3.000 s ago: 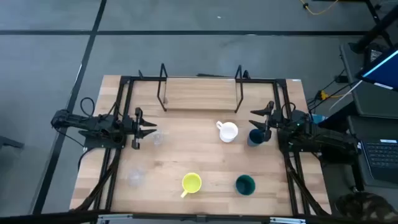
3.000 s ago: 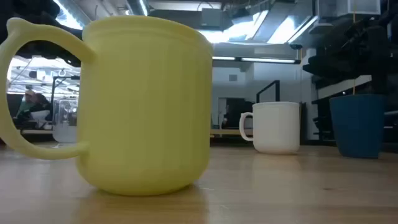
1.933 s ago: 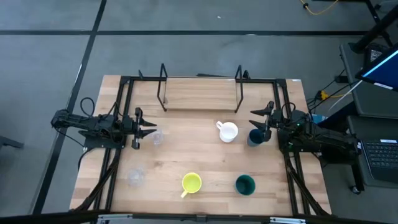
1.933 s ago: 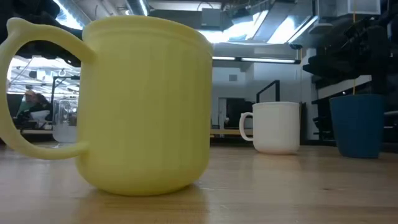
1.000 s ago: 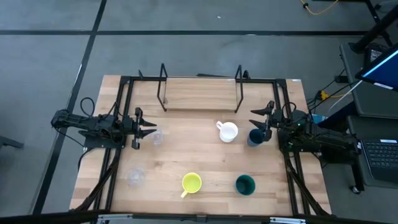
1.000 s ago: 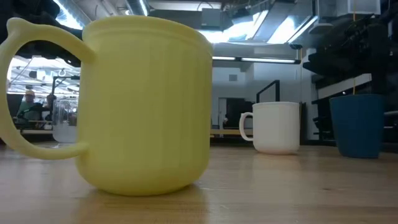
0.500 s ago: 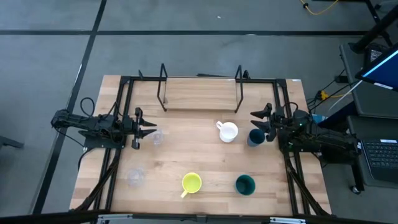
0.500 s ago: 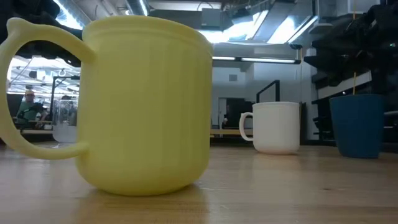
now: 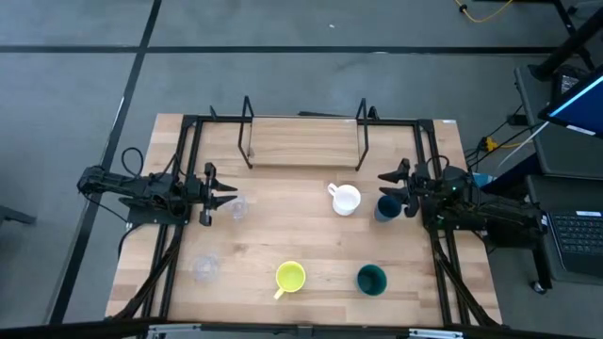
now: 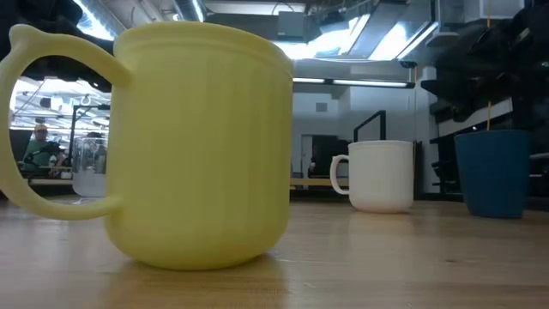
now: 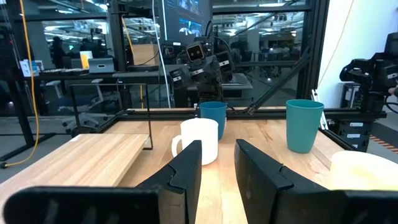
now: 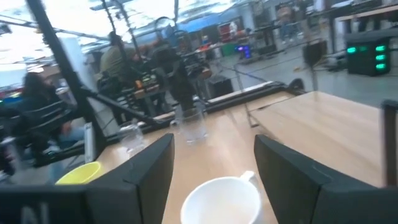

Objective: Stack small to large cups/mugs on shelf
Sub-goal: Put the top transparent mug on the shelf

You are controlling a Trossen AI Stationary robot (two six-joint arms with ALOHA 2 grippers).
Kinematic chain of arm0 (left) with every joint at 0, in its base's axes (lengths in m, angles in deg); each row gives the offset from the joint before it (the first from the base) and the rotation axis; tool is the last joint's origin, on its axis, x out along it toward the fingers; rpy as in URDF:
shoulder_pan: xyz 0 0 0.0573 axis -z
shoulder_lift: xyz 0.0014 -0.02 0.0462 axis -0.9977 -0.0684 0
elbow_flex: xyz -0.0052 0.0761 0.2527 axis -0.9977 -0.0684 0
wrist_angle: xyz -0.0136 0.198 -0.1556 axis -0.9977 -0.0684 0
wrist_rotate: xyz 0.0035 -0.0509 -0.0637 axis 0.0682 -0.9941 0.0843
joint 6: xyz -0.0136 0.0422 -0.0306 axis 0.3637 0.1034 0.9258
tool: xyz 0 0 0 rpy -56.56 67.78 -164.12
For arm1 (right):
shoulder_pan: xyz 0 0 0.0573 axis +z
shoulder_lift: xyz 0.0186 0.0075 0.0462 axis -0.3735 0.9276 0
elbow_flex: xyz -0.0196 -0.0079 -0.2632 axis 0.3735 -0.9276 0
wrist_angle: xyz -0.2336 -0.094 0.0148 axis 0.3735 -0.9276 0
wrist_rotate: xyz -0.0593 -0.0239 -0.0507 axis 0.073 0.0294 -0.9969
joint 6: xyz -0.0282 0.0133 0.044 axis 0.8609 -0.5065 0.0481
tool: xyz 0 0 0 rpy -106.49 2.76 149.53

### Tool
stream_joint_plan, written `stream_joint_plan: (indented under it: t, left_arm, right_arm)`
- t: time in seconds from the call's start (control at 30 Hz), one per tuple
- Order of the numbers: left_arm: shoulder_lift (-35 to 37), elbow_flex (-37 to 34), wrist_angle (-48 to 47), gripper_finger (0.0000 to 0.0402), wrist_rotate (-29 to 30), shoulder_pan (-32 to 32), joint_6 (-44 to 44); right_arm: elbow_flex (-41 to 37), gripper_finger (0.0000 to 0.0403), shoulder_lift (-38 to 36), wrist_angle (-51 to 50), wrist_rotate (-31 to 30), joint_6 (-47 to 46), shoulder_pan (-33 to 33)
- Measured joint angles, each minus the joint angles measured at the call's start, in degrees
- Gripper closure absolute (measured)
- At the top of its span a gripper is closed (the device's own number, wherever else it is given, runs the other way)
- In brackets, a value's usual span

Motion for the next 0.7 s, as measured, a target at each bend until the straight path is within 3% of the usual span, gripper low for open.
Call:
stream_joint_plan:
  t: [0.23, 0.7]
  left_arm:
    - [0.0, 0.01, 0.61, 0.0312, 0.0, 0.0, -0.04]
    - [0.0, 0.12, 6.86, 0.0312, 3.48, 0.01, 3.68]
  right_arm:
    - [0.01, 0.0179, 0.0, 0.28, 4.73, -0.03, 0.0]
    - [0.0, 0.0179, 0.0, 3.55, 4.28, -0.04, 0.0]
